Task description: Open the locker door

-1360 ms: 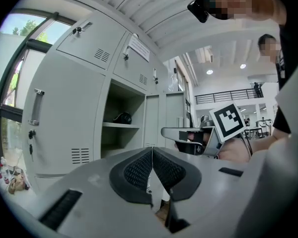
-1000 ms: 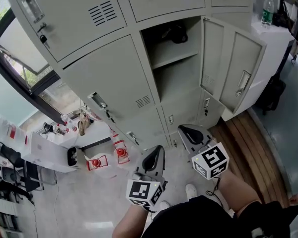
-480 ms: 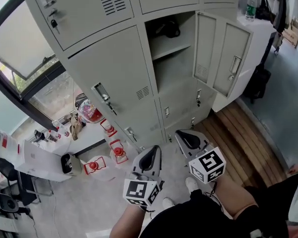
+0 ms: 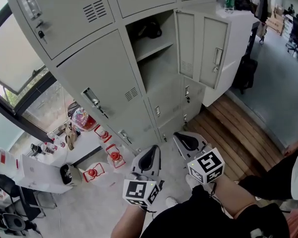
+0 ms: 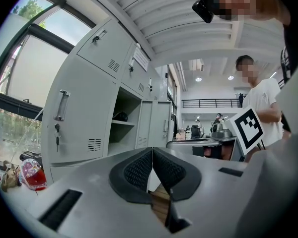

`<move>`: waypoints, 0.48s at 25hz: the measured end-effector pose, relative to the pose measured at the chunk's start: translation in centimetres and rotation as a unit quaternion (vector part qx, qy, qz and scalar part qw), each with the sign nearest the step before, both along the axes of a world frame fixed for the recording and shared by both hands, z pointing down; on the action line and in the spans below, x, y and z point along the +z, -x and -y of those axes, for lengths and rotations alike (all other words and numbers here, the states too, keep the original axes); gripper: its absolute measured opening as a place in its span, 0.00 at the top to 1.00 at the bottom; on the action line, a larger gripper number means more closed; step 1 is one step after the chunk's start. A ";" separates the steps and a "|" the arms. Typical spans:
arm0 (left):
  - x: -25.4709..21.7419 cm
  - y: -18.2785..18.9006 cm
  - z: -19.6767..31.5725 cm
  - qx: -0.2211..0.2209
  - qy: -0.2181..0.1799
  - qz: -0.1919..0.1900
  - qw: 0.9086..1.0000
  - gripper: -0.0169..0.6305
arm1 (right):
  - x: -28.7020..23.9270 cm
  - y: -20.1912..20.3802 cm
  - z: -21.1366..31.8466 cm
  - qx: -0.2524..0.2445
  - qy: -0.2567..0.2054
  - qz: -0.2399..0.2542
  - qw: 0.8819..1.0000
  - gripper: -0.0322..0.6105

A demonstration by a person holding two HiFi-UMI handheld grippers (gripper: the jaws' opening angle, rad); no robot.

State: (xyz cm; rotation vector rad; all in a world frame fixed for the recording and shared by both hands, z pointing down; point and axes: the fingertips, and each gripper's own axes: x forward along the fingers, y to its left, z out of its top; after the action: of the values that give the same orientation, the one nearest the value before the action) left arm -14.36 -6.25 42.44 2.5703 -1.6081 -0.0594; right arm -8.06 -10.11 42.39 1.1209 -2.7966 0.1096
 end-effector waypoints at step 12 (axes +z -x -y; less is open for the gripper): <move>-0.3 -0.5 -0.4 0.011 -0.005 0.000 1.000 0.95 | -0.1 -0.3 -0.7 0.006 -0.001 -0.001 1.000 0.87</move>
State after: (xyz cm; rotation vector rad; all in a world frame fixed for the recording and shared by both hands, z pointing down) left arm -13.87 -5.87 42.13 2.5941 -1.5842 -0.0647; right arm -7.74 -9.39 42.33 1.1383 -2.7889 0.1056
